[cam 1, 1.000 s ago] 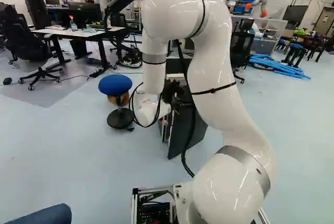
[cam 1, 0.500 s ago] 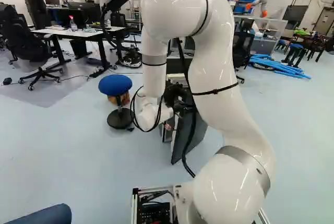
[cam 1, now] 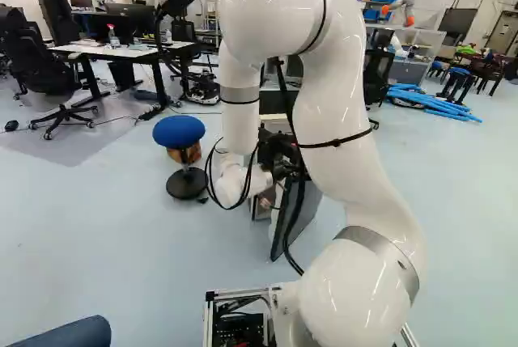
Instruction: Grab a drink from the fridge
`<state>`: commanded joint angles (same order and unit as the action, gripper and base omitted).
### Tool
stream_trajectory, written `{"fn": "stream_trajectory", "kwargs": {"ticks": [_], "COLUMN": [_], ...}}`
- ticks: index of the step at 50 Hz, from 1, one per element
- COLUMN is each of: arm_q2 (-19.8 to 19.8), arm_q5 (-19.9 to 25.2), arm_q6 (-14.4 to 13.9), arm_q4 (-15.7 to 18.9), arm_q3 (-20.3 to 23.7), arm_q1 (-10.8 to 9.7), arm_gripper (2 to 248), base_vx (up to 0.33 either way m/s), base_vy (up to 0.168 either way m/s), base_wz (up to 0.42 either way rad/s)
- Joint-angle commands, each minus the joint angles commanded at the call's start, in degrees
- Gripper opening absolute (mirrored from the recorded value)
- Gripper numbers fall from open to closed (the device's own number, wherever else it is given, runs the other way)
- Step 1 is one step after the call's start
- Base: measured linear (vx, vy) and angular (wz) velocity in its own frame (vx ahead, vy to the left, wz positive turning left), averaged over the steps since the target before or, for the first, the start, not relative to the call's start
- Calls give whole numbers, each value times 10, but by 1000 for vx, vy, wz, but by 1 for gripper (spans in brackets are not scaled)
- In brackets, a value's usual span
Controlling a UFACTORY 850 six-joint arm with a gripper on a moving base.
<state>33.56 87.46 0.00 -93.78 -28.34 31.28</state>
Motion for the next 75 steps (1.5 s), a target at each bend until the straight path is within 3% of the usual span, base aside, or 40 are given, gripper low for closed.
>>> {"fn": "stream_trajectory", "kwargs": {"ticks": [27,75], "arm_q2": [0,2], "arm_q5": [0,-3], "arm_q6": [0,0], "arm_q4": [-71,-206], "arm_q3": [-4,-38], "arm_q1": [-26,-103], "arm_gripper": [247,247], "base_vx": [0,0], "base_vy": [0,0], "base_wz": [0,0]}}
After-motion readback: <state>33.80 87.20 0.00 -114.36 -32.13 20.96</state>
